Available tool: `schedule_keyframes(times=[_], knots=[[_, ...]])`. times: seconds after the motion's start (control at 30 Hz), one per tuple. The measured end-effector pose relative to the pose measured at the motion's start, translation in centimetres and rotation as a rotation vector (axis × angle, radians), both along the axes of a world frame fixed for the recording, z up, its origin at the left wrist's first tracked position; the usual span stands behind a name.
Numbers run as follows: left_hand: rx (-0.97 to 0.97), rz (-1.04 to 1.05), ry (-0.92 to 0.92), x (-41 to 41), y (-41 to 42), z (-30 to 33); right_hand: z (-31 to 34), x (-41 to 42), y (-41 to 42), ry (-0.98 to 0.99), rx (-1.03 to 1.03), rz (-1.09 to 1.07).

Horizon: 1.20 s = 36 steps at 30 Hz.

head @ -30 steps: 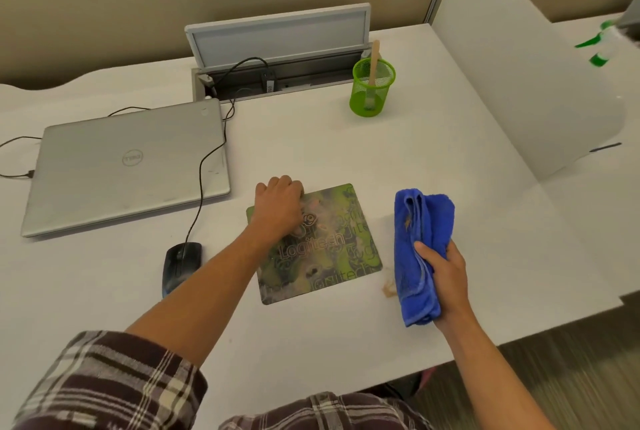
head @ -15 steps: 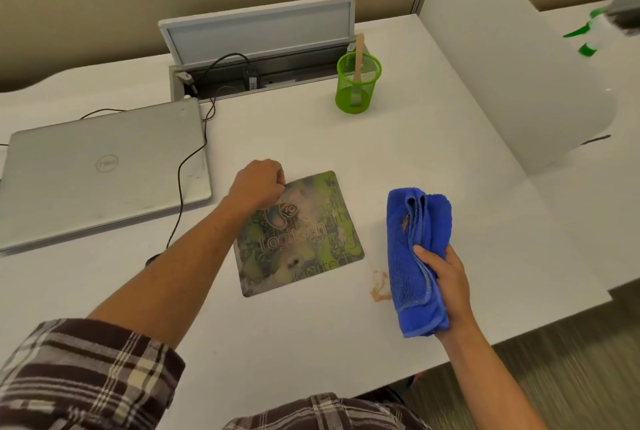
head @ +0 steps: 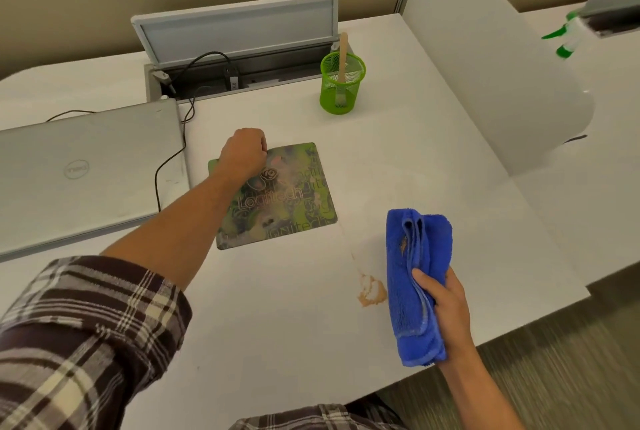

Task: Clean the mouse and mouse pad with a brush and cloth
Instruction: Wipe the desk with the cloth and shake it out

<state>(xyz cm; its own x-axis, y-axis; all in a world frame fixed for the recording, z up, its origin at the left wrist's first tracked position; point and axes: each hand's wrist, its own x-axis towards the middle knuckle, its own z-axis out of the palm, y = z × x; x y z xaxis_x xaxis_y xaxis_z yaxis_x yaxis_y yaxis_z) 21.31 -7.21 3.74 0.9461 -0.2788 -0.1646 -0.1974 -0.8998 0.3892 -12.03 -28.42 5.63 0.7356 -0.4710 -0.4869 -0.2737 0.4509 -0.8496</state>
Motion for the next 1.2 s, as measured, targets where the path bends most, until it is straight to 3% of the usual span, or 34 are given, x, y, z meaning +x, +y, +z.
schedule_keyframes(times=[0.33, 0.47, 0.7, 0.93, 1.2], knots=[[-0.083, 0.075, -0.127, -4.6, 2.3, -0.3, -0.6, 0.2, 1.5, 0.008, -0.021, 0.018], [-0.119, 0.067, -0.116, -7.3, 6.3, 1.1, -1.1, 0.9, 3.0, -0.008, 0.007, 0.057], [-0.180, -0.005, -0.058, -13.8, 16.4, 2.2, -1.9, 2.1, 6.3, 0.004, -0.121, 0.148], [-0.107, 0.155, -0.040, -20.2, 22.3, 0.0, -2.9, 3.0, 11.2, 0.003, -0.426, 0.321], [-0.252, 0.486, -0.060, -22.4, 19.8, -2.0, -4.5, 3.4, 17.5, -0.045, -1.060, 0.475]])
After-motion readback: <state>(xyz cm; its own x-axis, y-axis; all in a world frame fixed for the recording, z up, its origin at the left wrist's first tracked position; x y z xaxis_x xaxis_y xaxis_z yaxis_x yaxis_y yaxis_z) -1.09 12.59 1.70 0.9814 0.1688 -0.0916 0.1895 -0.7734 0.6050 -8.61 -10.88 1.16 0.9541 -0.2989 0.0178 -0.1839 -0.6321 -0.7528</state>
